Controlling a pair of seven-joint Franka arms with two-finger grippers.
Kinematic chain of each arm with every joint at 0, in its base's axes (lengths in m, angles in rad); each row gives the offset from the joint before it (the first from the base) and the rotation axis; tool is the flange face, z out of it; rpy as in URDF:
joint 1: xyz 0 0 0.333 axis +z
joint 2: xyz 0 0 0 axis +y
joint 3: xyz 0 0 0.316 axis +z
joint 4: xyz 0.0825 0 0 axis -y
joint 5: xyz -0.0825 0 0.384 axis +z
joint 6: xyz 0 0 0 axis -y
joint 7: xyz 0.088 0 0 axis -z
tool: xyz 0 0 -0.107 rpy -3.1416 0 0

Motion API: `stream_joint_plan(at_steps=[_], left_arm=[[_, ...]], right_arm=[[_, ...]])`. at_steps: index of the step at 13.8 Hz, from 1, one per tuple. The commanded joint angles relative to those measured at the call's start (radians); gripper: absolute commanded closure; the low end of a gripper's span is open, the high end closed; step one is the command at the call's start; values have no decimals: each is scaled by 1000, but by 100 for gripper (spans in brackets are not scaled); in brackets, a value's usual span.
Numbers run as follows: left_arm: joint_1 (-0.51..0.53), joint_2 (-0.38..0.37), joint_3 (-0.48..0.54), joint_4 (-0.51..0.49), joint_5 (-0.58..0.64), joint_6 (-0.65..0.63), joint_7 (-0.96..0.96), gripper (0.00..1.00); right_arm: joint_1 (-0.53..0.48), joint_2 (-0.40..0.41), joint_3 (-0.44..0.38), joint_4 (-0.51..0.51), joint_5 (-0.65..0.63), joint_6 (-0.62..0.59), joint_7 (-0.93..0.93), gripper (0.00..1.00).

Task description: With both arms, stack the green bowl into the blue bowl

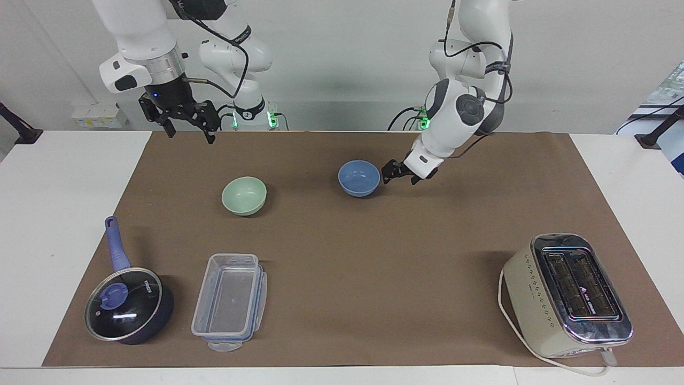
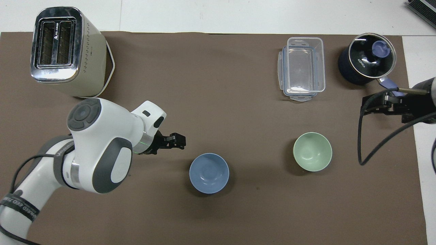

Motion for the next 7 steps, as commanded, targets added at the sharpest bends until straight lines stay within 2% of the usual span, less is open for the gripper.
stream_joint_plan(at_steps=[1, 4, 7], left_arm=[[53, 5, -9, 97, 89, -96, 19, 0], [143, 25, -5, 250, 138, -231, 75, 0], [233, 30, -5, 324, 174, -304, 192, 0]], right_arm=[[-11, -22, 1, -29, 24, 20, -14, 0], [-11, -23, 1, -29, 24, 20, -14, 0], [-11, -22, 1, -29, 24, 20, -14, 0]])
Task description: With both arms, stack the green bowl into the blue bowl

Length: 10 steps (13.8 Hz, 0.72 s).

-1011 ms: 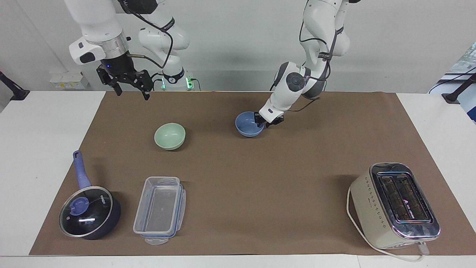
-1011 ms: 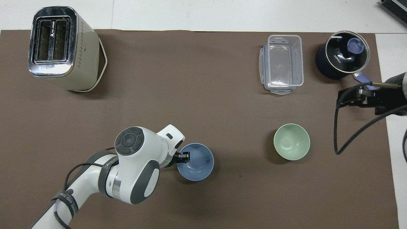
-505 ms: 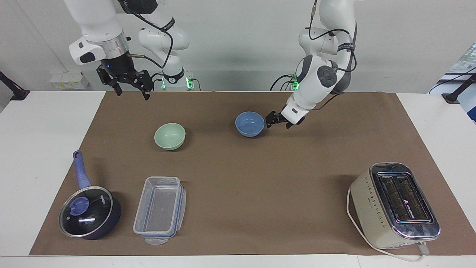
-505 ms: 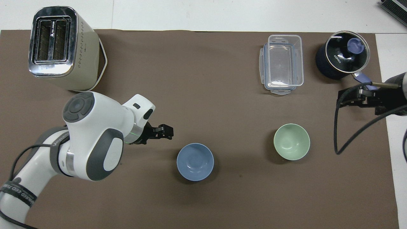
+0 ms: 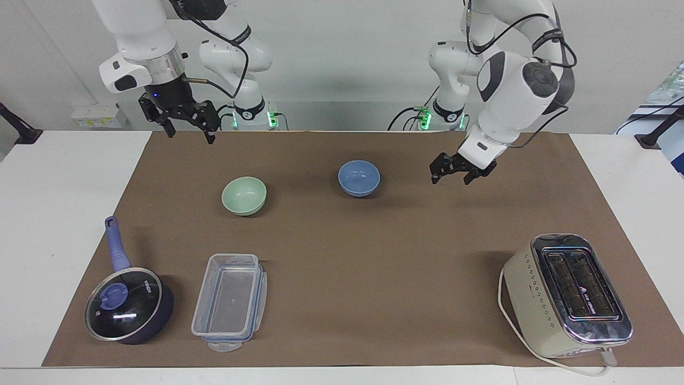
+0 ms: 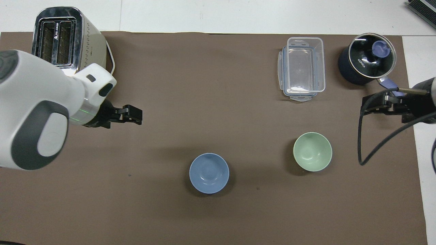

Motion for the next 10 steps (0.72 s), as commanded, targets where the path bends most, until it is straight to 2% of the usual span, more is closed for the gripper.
stream_joint_plan(at_steps=[1, 4, 10], left_arm=[[73, 26, -9, 85, 28, -83, 65, 0], [97, 15, -9, 120, 132, -102, 63, 0], [133, 12, -11, 113, 132, -115, 62, 0]], right_arm=[[-11, -22, 1, -29, 24, 20, -14, 0], [-11, -23, 1, -29, 24, 20, -13, 0], [-11, -23, 1, -29, 24, 20, -14, 0]])
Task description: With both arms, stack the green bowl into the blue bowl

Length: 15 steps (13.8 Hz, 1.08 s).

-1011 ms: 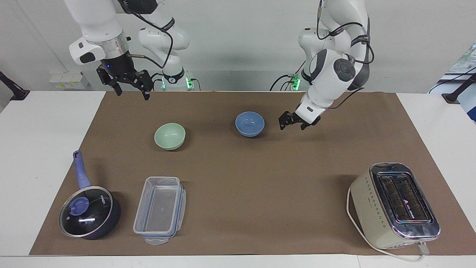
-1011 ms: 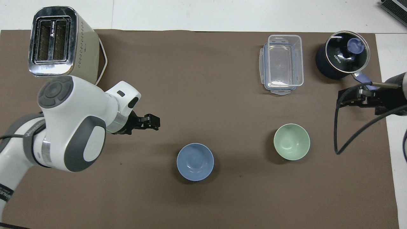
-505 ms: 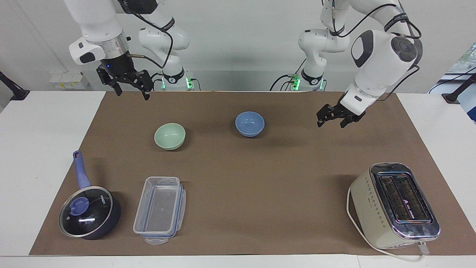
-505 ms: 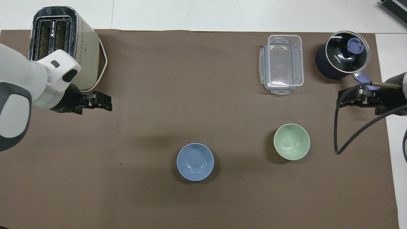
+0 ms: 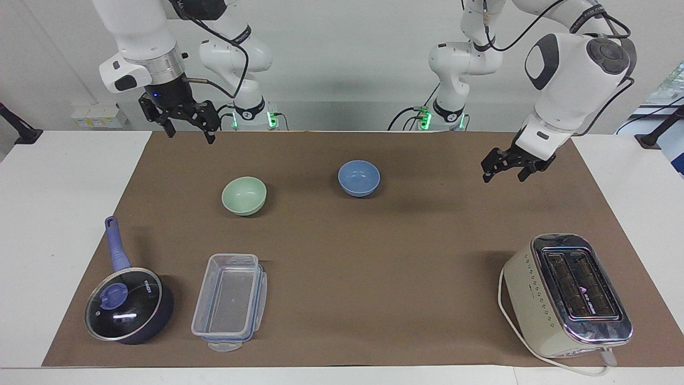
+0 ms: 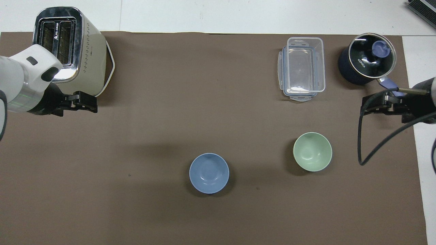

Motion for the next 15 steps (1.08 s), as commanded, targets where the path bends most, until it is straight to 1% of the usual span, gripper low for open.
stream_joint_plan(at_steps=[1, 4, 6, 8, 9, 11, 12, 15], left_arm=[[12, 11, -11, 27, 24, -36, 1, 0], [46, -15, -10, 31, 33, -76, 31, 0], [56, -20, -10, 40, 35, -113, 114, 0], [72, -20, -8, 61, 38, -134, 119, 0], [61, -23, 12, 72, 58, -143, 120, 0], [23, -17, 48, 138, 95, -182, 125, 0], [20, -9, 50, 158, 98, -185, 124, 0], [26, -5, 49, 163, 105, -186, 125, 0]], right_arm=[[-11, -22, 1, -29, 24, 20, -14, 0], [-11, -22, 1, -29, 24, 20, -14, 0], [-11, -22, 1, -29, 24, 20, -14, 0], [-11, -22, 1, -29, 24, 20, -14, 0], [-11, -23, 1, -29, 24, 20, -14, 0], [-11, -22, 1, -29, 24, 20, -14, 0], [-11, -23, 1, -29, 24, 20, -14, 0], [-11, -22, 1, -29, 24, 20, -14, 0]])
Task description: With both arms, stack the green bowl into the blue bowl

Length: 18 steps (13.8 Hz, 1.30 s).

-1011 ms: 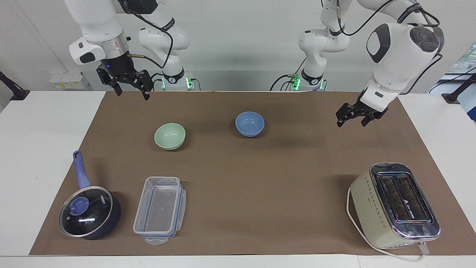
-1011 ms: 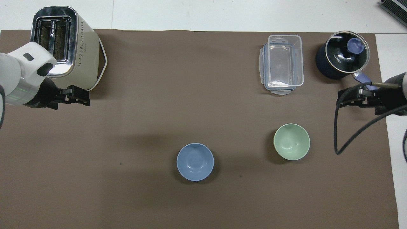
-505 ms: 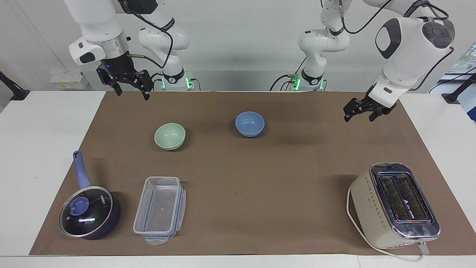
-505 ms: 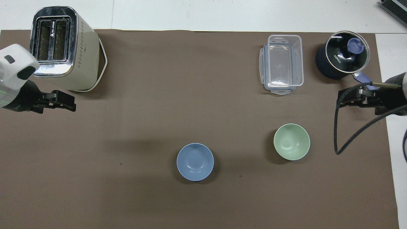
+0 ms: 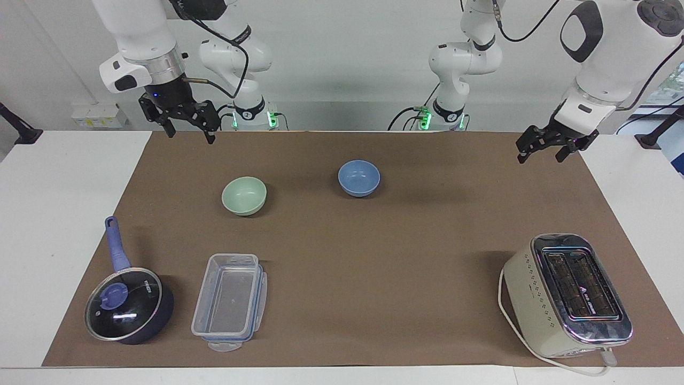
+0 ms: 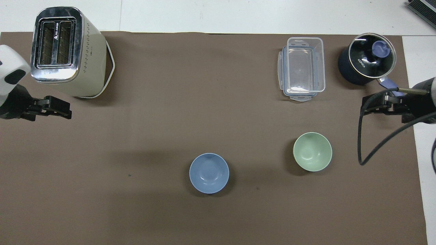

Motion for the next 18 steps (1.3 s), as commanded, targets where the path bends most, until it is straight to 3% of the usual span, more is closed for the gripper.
stream_joint_plan(at_steps=[1, 6, 12, 18], left_arm=[[-20, 22, 17, 44, 41, -40, 9, 0], [-23, 30, 15, 60, 29, -57, 12, 0], [-11, 29, 20, 59, 29, -64, 0, 0], [-11, 29, 20, 59, 30, -64, 0, 0]], right_arm=[[-14, -25, -2, -32, 23, 7, -8, 0], [-89, -40, -19, -73, 23, 26, -33, 0], [-91, -107, -19, -410, 23, 232, -82, 0], [-76, -105, -17, -679, 26, 443, -89, 0]])
